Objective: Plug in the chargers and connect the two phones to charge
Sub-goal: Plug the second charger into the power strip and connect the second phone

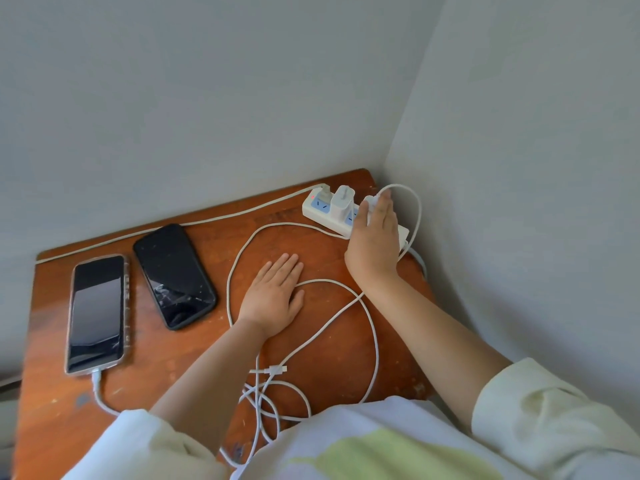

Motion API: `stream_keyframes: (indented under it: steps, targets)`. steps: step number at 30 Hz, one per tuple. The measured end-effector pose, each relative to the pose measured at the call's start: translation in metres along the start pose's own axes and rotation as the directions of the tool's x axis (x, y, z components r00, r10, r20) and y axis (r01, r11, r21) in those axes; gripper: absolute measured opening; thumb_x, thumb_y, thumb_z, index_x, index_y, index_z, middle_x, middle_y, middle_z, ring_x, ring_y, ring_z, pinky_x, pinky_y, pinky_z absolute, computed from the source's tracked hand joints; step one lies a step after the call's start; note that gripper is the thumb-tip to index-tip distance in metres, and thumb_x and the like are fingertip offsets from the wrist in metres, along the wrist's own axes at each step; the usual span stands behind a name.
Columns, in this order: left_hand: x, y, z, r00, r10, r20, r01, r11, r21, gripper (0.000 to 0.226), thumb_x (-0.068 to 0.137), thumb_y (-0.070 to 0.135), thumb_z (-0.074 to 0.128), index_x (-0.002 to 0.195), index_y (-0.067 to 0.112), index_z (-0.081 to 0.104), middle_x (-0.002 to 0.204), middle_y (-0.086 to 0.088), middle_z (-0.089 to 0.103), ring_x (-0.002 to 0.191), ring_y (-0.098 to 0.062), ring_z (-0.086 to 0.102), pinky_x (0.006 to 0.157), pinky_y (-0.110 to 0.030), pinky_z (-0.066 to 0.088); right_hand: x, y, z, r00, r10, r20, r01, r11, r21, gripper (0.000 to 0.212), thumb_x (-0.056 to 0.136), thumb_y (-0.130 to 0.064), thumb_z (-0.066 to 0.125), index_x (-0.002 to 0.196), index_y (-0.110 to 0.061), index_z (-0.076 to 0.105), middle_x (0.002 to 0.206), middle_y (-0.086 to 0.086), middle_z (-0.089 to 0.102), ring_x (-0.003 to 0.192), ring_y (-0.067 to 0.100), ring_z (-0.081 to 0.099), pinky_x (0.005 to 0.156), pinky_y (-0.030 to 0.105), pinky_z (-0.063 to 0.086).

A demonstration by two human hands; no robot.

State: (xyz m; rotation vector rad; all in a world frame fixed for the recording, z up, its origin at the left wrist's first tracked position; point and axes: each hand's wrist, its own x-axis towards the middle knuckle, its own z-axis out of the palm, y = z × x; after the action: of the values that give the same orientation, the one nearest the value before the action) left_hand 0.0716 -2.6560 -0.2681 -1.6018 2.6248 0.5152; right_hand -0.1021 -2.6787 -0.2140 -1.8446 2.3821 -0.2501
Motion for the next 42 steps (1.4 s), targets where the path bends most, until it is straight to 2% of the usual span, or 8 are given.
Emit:
stream_keyframes:
  steps: [9, 20, 26, 30, 42]
  targets:
    - [0.001, 0.0, -0.001, 1.0, -0.003, 0.001, 0.003, 1.0, 0.01, 0.052, 0.095, 0.038, 0.026, 0.142, 0.021, 0.01, 0.154, 0.002, 0.008, 0.14, -0.012, -0.002, 0.107, -0.025, -0.011, -0.004, 0.007, 0.002, 1.0, -0.004, -0.028, 0.006, 0.999, 0.04, 0.068, 0.09, -0.003, 0.054, 0.144, -0.008, 0.012, 0.154, 0.019, 0.001, 0.141, 0.033, 0.006, 0.114, 0.036, 0.015]
    - [0.003, -0.001, 0.0, 1.0, -0.004, 0.01, 0.004, 1.0, 0.009, 0.052, 0.095, 0.039, 0.025, 0.142, 0.021, 0.009, 0.154, 0.002, 0.007, 0.141, -0.012, -0.003, 0.107, -0.026, -0.01, -0.004, 0.007, 0.006, 0.998, -0.047, -0.043, 0.048, 0.999, 0.008, 0.063, 0.092, -0.003, 0.05, 0.144, -0.006, 0.013, 0.154, 0.021, 0.001, 0.142, 0.033, 0.002, 0.115, 0.037, 0.009]
    - [0.003, -0.003, 0.003, 1.0, -0.006, 0.008, 0.006, 1.0, 0.005, 0.053, 0.095, 0.04, 0.025, 0.142, 0.023, 0.009, 0.154, 0.003, 0.007, 0.14, -0.011, -0.003, 0.107, -0.025, -0.01, -0.006, 0.009, 0.012, 0.999, 0.008, -0.053, -0.005, 0.998, 0.059, 0.069, 0.088, -0.001, 0.057, 0.143, -0.01, 0.018, 0.154, 0.019, 0.007, 0.141, 0.032, 0.008, 0.114, 0.038, 0.016]
    - [0.004, -0.003, 0.005, 1.0, -0.009, 0.002, 0.009, 1.0, 0.004, 0.053, 0.094, 0.04, 0.026, 0.142, 0.023, 0.01, 0.154, 0.003, 0.008, 0.14, -0.011, -0.002, 0.106, -0.026, -0.01, -0.001, 0.008, 0.01, 0.999, 0.025, -0.04, -0.024, 0.999, 0.026, 0.072, 0.087, -0.006, 0.06, 0.144, -0.011, 0.016, 0.155, 0.017, 0.005, 0.141, 0.031, 0.008, 0.114, 0.036, 0.016]
    - [0.004, -0.004, 0.003, 1.0, -0.01, 0.001, 0.01, 1.0, -0.002, 0.053, 0.094, 0.04, 0.026, 0.142, 0.023, 0.01, 0.154, 0.003, 0.008, 0.14, -0.011, -0.002, 0.106, -0.025, -0.01, -0.003, 0.014, 0.012, 0.997, -0.041, -0.061, 0.041, 0.999, -0.003, 0.07, 0.085, -0.006, 0.061, 0.142, -0.009, 0.021, 0.153, 0.021, 0.011, 0.14, 0.034, 0.011, 0.113, 0.041, 0.018]
